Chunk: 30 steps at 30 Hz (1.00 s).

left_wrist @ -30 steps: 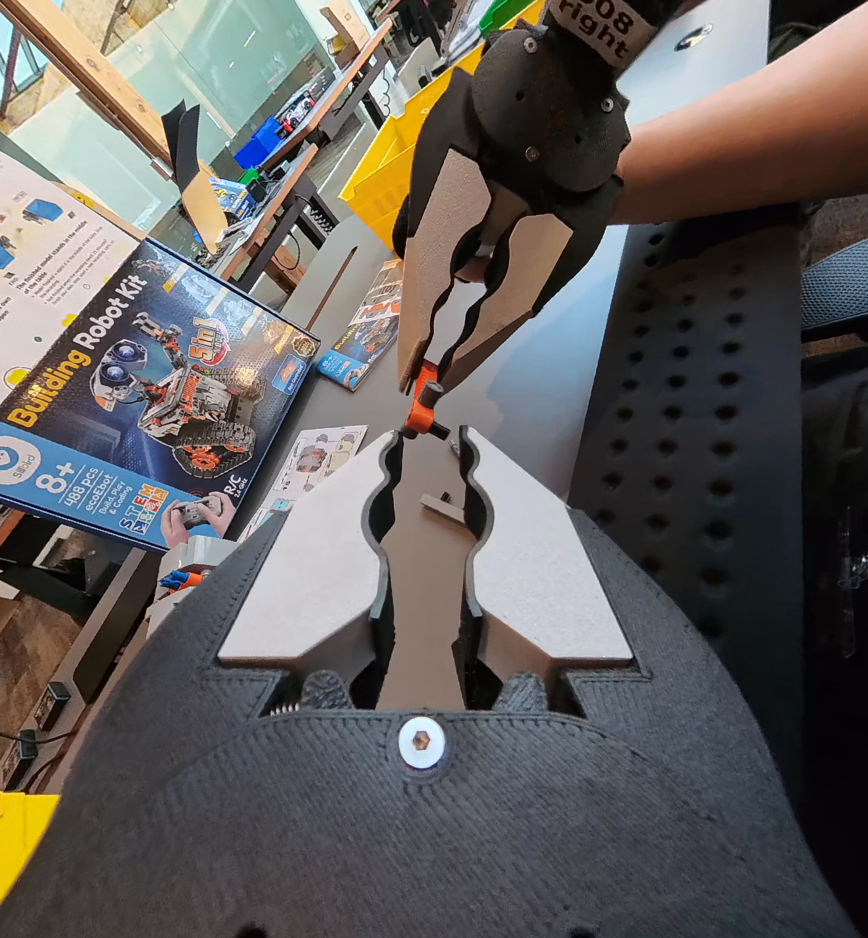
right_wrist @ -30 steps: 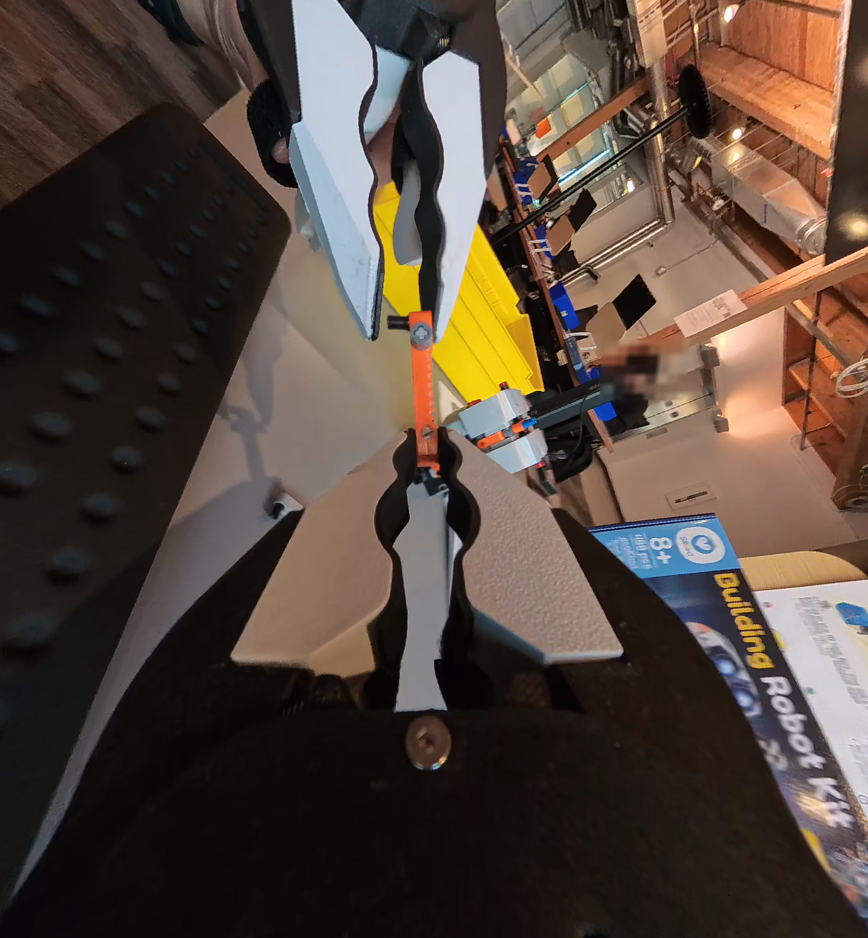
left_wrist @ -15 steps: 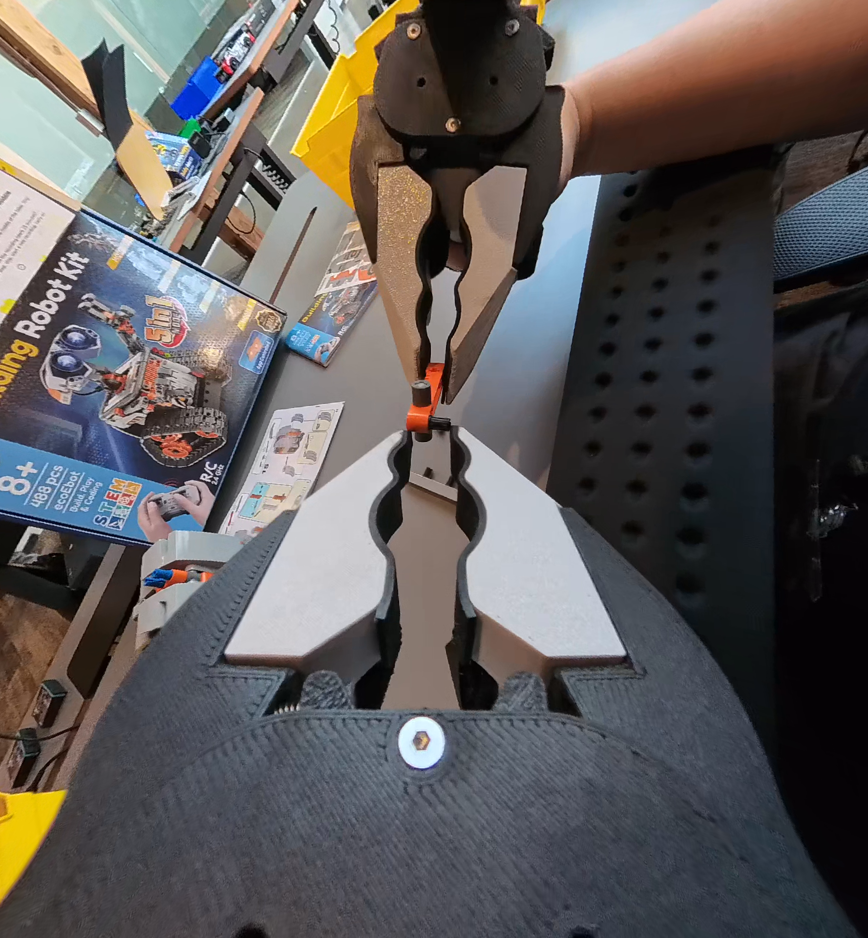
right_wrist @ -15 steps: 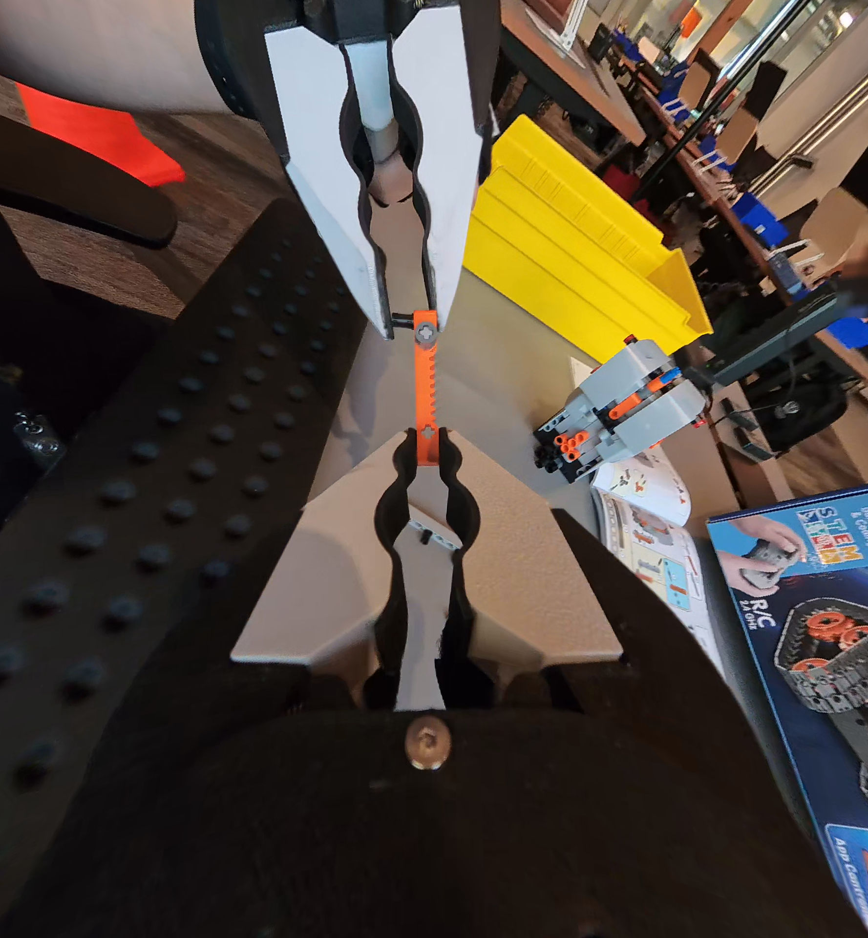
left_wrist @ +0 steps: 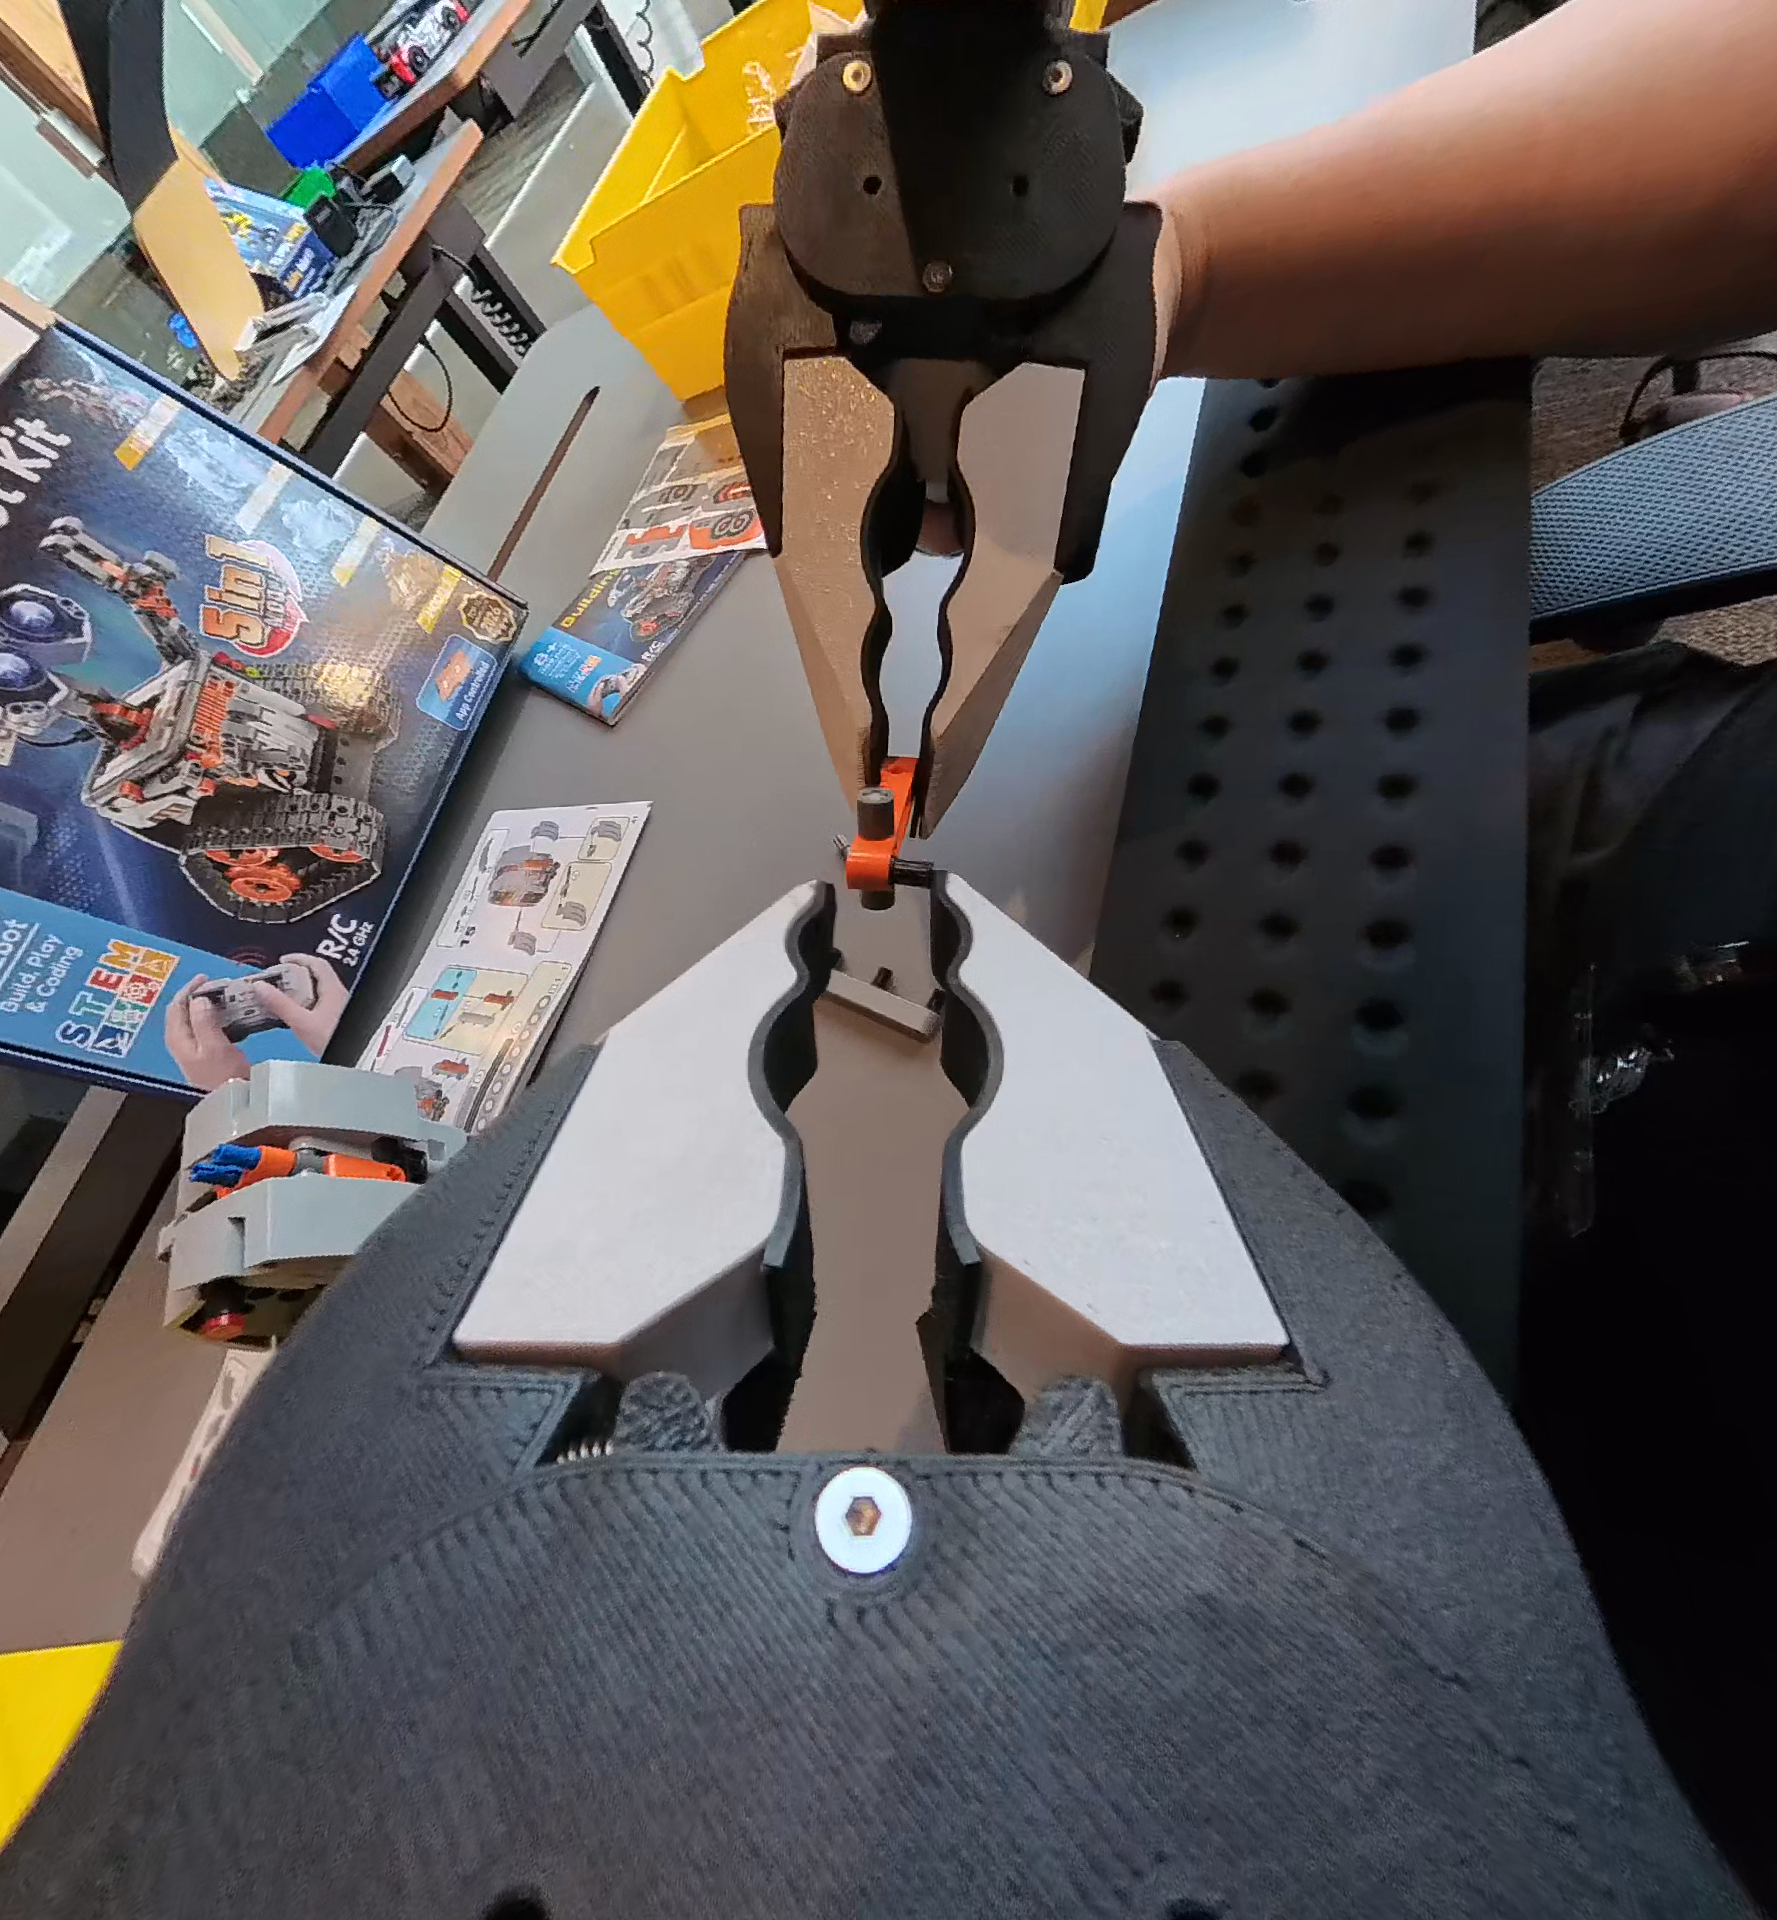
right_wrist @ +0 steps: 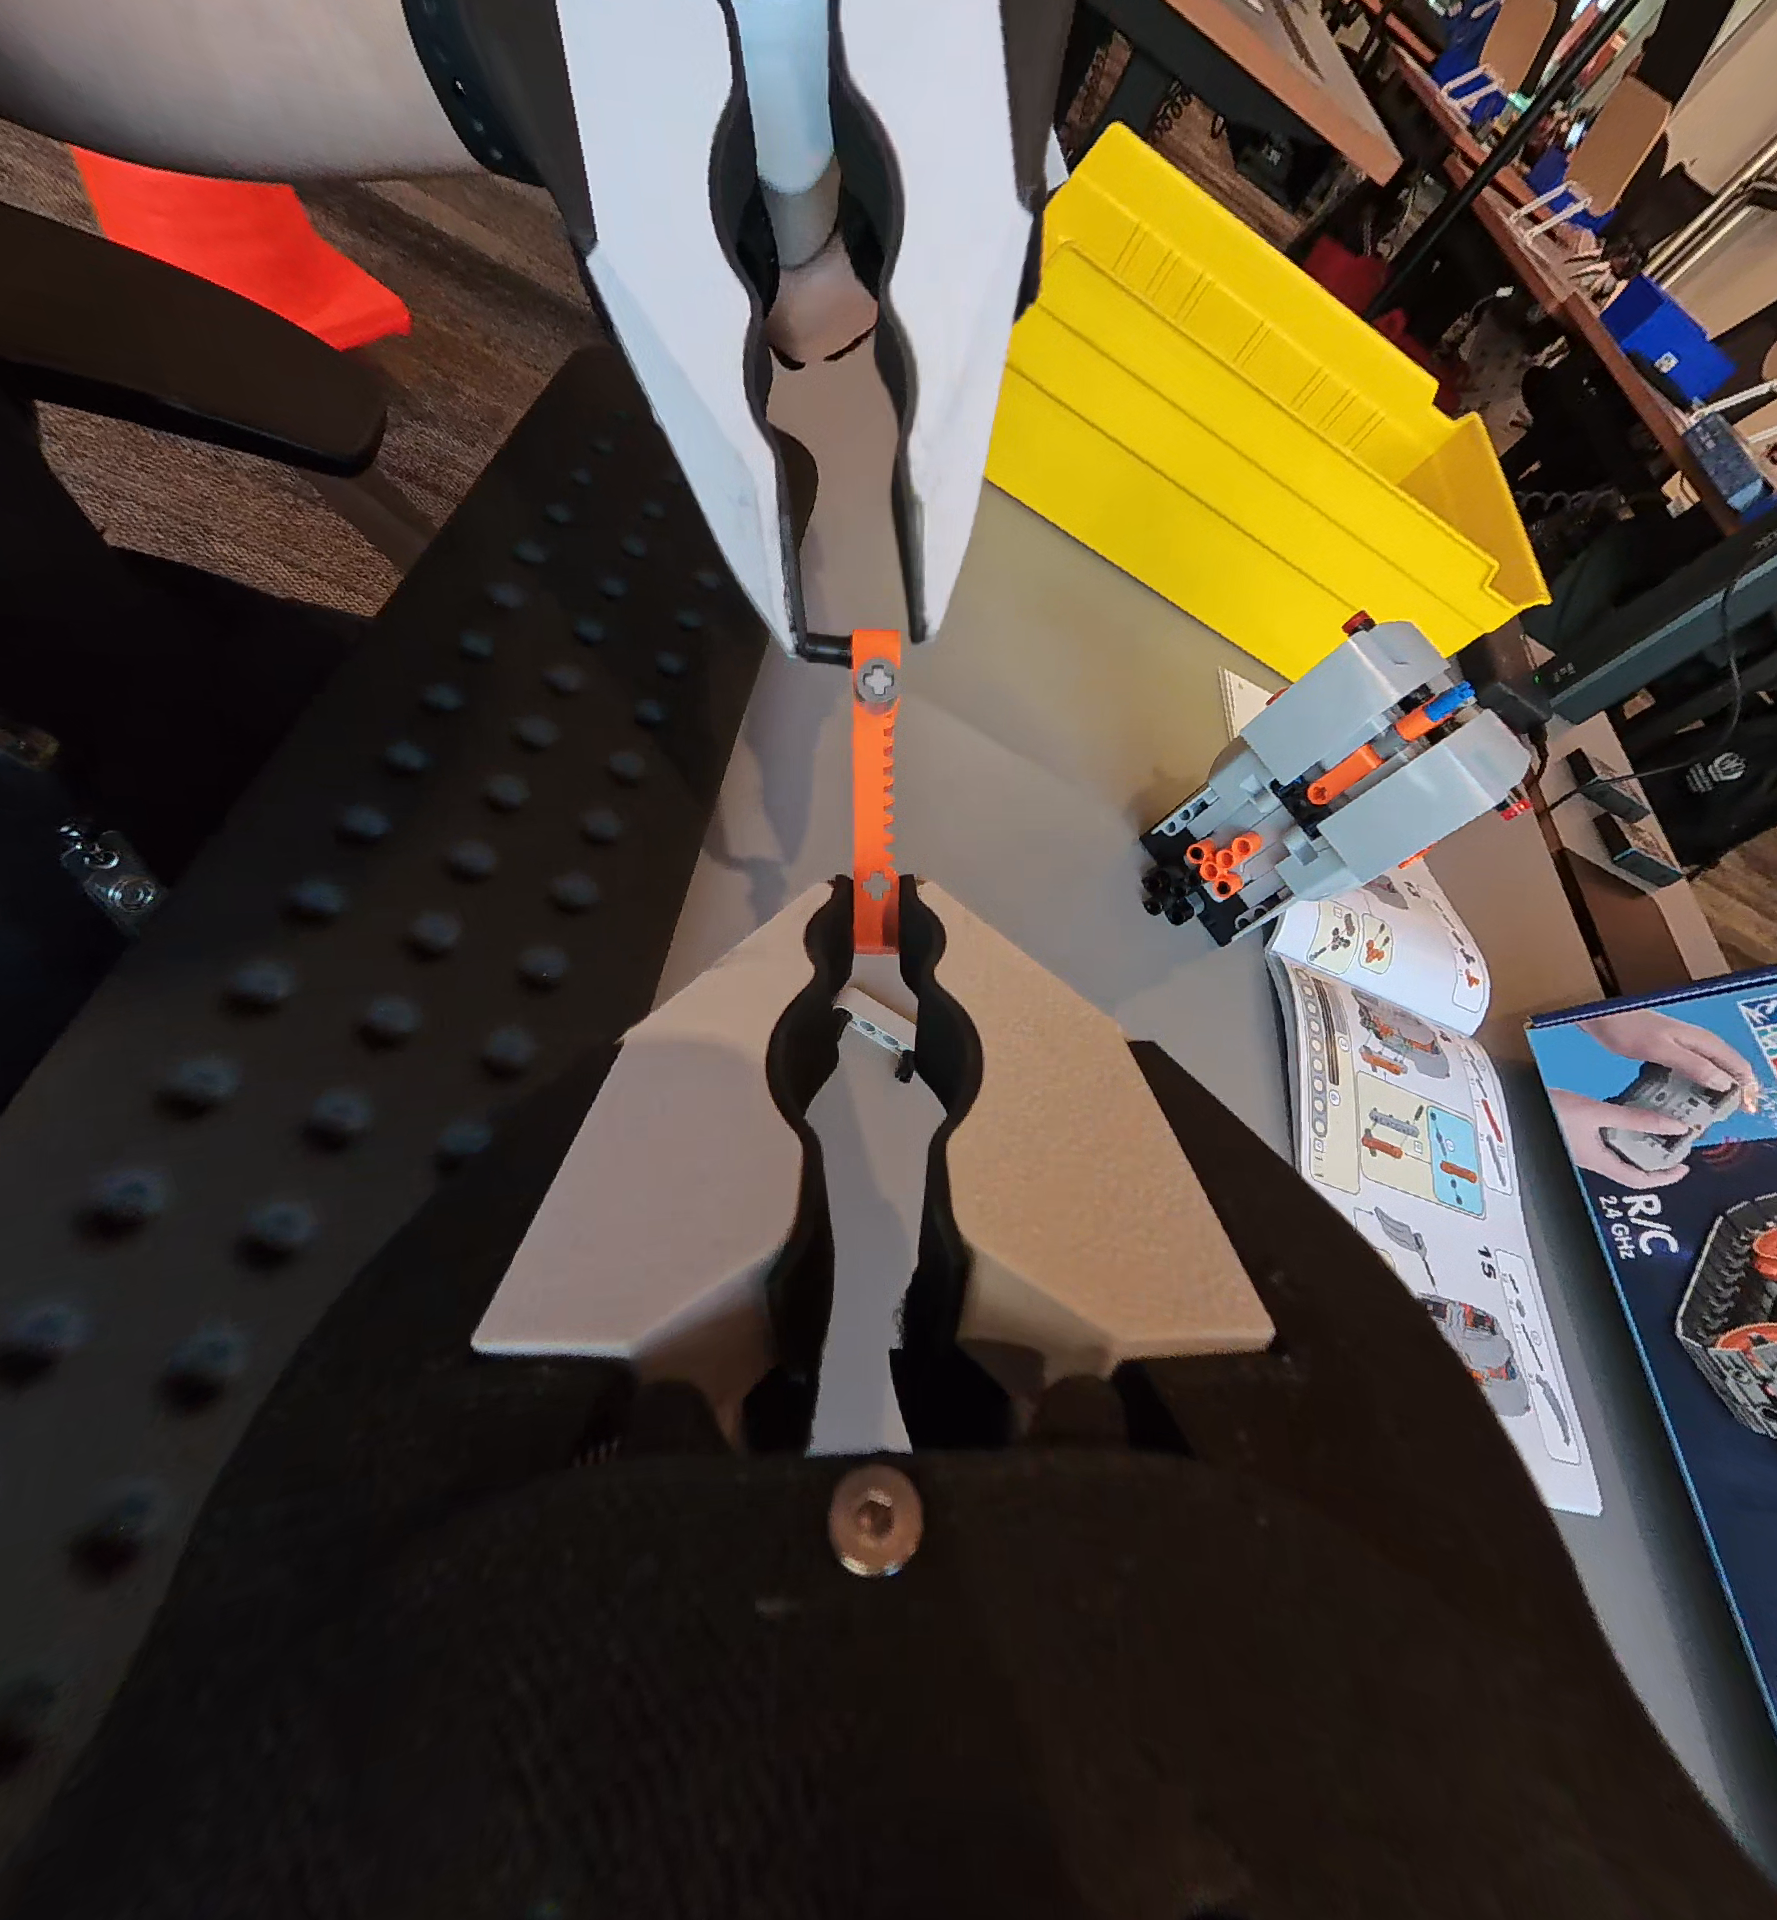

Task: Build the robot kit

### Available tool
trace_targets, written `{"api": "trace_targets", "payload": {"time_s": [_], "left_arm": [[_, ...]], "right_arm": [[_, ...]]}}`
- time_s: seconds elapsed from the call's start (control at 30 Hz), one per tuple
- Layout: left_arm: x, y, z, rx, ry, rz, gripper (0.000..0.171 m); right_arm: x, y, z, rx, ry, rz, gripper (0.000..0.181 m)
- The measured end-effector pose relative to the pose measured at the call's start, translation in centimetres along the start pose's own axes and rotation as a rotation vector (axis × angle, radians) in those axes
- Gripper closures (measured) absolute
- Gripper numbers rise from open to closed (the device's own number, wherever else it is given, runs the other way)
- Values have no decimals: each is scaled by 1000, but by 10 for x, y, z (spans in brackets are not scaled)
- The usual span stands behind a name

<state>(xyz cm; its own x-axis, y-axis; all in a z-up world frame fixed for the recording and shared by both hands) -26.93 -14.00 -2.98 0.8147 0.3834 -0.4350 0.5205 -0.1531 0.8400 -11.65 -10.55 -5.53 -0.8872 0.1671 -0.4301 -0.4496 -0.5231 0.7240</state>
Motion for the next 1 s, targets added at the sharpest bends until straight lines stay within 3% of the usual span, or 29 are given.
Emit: {"api": "trace_targets", "payload": {"time_s": [0.03,1.0], "left_arm": [[-1,1,-1,-4,1,4,154],[8,-7,7,58,-24,-72,156]], "right_arm": [[0,0,0,0,-1,1,175],[5,-2,-4,-12,37,-33,174]]}}
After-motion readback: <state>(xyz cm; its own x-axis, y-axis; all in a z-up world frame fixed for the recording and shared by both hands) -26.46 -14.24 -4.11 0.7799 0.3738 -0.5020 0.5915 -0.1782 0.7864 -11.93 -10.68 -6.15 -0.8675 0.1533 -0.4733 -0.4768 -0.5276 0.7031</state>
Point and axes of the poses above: each gripper's, where its closed fingertips meet, x out along the fingers, y out of its top, z = x × y across the jaws, the point moved 8 cm from there along -x, back along the fingers, and after that the axes turned 9 degrees about -x, right-handed, at the moved point
